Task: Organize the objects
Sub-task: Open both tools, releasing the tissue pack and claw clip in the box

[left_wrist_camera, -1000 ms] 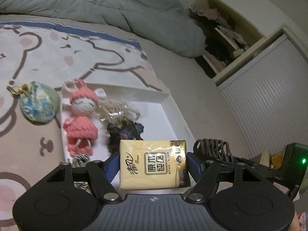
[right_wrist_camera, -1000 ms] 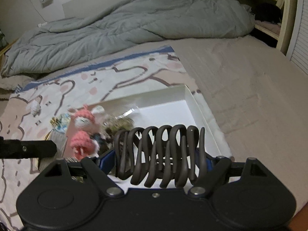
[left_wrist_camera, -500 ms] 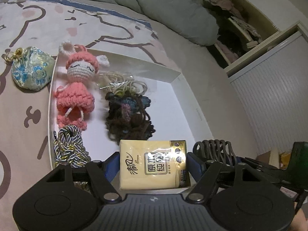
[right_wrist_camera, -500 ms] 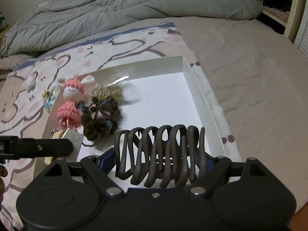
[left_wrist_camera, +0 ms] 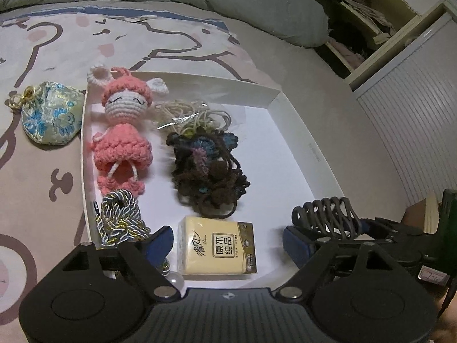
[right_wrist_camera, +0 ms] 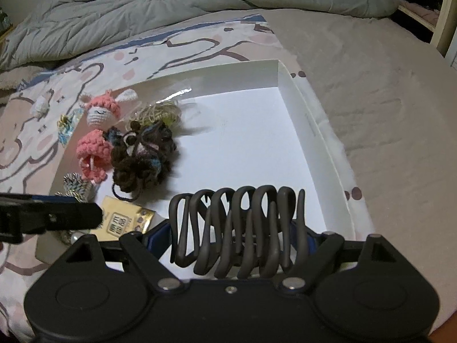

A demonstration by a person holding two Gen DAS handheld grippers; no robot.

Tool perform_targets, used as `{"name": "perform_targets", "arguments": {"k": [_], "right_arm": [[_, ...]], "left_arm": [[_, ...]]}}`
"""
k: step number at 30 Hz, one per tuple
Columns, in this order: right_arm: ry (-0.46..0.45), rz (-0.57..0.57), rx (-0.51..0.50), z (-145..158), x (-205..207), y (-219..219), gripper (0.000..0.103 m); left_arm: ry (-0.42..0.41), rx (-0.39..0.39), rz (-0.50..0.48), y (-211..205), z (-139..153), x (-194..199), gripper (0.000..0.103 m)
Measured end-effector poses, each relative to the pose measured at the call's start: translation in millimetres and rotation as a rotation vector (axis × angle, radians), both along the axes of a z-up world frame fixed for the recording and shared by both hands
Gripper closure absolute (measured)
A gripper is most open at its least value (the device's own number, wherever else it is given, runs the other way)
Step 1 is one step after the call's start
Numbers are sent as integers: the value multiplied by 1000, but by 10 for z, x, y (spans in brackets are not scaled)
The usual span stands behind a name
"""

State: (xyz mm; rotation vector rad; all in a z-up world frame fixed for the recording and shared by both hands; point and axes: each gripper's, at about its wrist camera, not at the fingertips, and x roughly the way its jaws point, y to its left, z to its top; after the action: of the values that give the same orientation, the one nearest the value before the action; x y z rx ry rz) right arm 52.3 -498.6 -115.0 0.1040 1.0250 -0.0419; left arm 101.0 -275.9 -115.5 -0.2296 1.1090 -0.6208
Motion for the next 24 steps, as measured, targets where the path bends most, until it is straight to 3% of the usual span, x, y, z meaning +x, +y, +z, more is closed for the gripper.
{"name": "perform_targets", "arguments": {"k": [4, 24], "right_arm": [[17, -12, -20, -3, 6, 0, 6], [-68, -90, 45, 229, -106, -131, 6]], "left_arm": [[-11, 16, -9, -4, 24, 4, 19], [-54, 54, -42, -19, 114, -13, 19]]}}
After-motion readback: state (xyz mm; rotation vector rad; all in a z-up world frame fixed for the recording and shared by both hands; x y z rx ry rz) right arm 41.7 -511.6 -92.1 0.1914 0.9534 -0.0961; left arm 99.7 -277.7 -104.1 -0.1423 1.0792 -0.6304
